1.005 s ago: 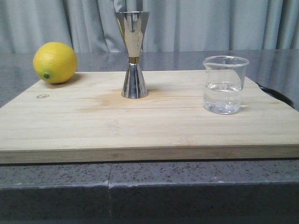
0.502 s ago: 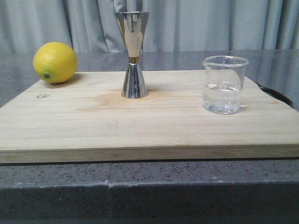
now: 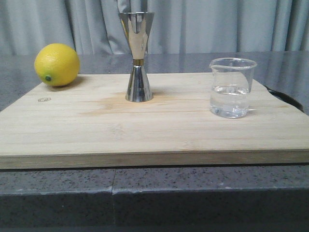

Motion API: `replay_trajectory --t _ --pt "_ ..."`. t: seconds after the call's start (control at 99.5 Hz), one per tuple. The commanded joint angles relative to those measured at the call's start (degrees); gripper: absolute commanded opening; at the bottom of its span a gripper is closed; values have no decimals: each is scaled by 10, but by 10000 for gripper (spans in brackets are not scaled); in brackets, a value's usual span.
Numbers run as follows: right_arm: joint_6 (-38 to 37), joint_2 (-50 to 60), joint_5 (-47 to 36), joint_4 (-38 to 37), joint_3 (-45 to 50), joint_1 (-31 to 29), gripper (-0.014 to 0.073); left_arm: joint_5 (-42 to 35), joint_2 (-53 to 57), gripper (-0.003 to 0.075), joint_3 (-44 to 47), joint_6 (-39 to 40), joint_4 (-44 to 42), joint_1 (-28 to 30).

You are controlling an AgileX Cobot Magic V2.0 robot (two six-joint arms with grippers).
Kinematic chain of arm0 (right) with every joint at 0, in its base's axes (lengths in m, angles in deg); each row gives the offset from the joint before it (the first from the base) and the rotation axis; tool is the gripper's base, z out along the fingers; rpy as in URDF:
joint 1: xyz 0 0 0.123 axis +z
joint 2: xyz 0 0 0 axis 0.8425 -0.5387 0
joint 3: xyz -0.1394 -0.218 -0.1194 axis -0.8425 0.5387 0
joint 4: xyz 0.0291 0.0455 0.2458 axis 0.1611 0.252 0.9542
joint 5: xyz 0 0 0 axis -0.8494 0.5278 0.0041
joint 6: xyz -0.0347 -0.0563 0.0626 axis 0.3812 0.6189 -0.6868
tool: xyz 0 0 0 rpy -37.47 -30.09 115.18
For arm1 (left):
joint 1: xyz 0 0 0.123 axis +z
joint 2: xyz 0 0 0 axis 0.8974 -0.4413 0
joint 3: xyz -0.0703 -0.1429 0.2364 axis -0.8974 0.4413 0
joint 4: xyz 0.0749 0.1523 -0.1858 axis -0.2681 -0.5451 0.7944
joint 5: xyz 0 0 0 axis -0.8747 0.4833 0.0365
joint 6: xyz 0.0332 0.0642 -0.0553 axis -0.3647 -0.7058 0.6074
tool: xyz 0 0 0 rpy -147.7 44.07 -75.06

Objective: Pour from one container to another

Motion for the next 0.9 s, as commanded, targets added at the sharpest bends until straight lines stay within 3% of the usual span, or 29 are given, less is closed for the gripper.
replay_trajectory --t 0.0,0.131,0.231,0.281,0.402,0.452,0.522,0.894 --pt "6 -10 -42 -4 -20 -4 -68 -45 -8 -19 -20 4 6 0" --pt "5 -10 -37 -4 -20 -4 -53 -45 -8 -19 -20 4 6 0" --pt "5 -10 -47 -4 -20 -4 67 -45 -8 20 -20 4 4 0" --pt "5 -10 -49 -4 -20 -4 165 -45 -8 92 -20 4 -3 0" --pt "5 -10 -50 -5 -20 -4 384 -45 -8 380 -20 4 -8 0" --pt "5 -10 -50 -5 -20 -4 432 -49 -8 508 -20 4 -8 0" --pt "5 -10 -50 -5 -20 -4 449 -49 -8 603 -20 4 -6 0" --pt "5 -10 -44 -5 -20 -4 449 -49 -8 577 -20 4 -6 0"
